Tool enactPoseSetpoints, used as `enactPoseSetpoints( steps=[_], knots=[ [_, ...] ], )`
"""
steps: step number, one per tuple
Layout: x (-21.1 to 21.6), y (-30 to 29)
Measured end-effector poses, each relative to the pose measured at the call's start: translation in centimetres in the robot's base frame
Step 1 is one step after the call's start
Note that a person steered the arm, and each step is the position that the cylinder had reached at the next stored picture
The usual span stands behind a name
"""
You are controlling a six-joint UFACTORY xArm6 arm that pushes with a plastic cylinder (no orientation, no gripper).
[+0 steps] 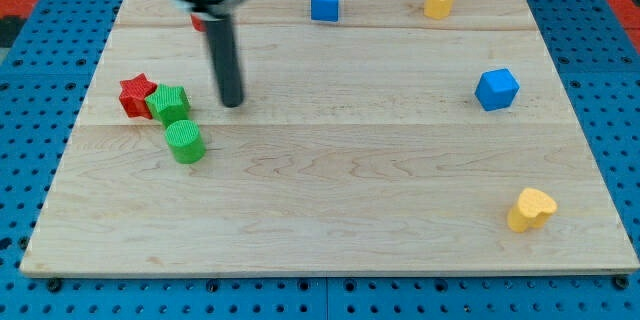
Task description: Place the green circle left to the yellow heart
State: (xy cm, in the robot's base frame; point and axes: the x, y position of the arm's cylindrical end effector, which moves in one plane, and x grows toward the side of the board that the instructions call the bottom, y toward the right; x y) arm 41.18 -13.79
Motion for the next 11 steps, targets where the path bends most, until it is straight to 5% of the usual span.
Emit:
enactPoseSetpoints(
  steps=[1, 3, 4, 5, 7, 9, 11],
  knots=[
    [6.0, -1.7],
    [7.2, -7.8],
    [11.6, -8.0],
    [13.0, -0.9],
    [8.9, 0.5],
    [12.9, 9.4],
    [12.9, 9.9]
  ],
)
